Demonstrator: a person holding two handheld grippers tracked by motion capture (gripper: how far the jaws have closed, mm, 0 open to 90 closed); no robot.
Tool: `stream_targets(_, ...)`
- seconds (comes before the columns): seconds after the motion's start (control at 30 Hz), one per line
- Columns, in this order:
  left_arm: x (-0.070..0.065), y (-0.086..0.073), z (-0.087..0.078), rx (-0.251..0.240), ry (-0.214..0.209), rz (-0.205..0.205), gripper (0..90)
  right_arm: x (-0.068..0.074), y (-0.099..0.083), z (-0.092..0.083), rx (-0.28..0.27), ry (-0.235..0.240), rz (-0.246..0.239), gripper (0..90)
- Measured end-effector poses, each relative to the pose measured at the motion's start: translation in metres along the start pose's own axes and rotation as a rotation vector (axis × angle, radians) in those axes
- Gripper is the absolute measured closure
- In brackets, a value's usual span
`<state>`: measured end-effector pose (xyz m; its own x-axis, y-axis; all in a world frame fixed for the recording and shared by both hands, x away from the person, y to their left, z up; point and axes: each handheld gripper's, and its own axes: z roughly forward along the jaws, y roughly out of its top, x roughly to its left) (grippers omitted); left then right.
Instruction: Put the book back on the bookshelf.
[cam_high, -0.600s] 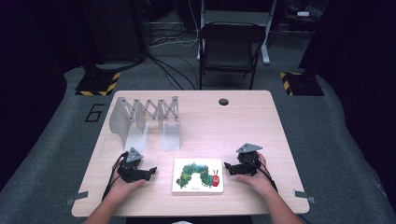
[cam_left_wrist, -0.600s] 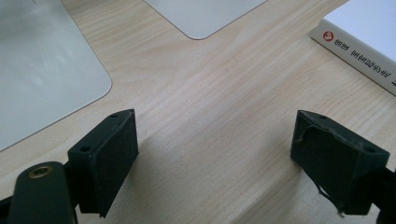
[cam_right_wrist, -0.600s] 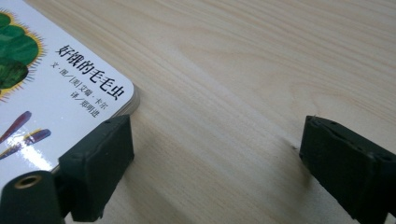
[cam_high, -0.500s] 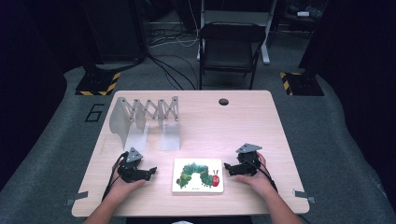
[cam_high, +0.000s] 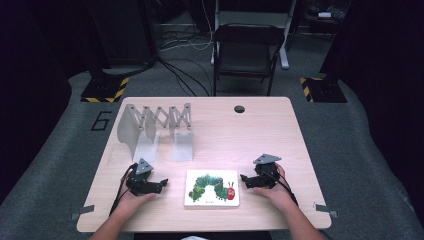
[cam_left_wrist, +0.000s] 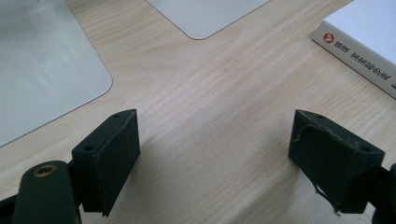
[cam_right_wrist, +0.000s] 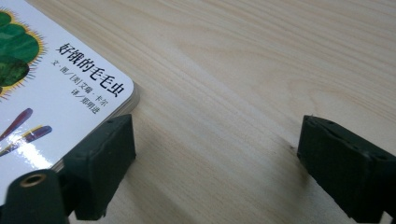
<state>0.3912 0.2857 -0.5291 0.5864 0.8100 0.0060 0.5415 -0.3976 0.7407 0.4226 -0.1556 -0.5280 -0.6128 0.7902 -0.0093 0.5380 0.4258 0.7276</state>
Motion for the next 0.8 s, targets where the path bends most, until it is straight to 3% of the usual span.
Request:
stream_targets(0.07, 0.0, 0.0, 0.0, 0.001, 0.001, -0.001, 16.3, 0.0, 0.0, -0.002, -0.001, 0.001, 0.02, 15.6)
stream_targets(0.17, -0.001, 0.0, 0.001, 0.0, 0.001, -0.003, 16.3, 0.0, 0.0, -0.003, 0.012, 0.004, 0.01, 17.3)
stream_targets(0.3, -0.001, 0.002, 0.0, 0.011, 0.0, -0.004, 16.5, -0.001, 0.003, -0.005, 0.017, -0.007, 0.031, 26.9)
stream_targets(0.57, -0.001, 0.004, -0.004, 0.009, -0.007, -0.014, 34.1, -0.003, 0.007, -0.008, 0.043, -0.013, 0.043, 39.6)
stream_targets(0.67, -0.003, 0.004, -0.007, 0.023, -0.035, -0.047, 37.2, -0.003, 0.009, -0.009, 0.058, -0.003, 0.05, 44.6)
stream_targets(0.8, -0.007, 0.005, -0.012, 0.025, -0.041, -0.048, 40.3, -0.002, 0.012, -0.013, 0.072, 0.0, 0.07, 48.2)
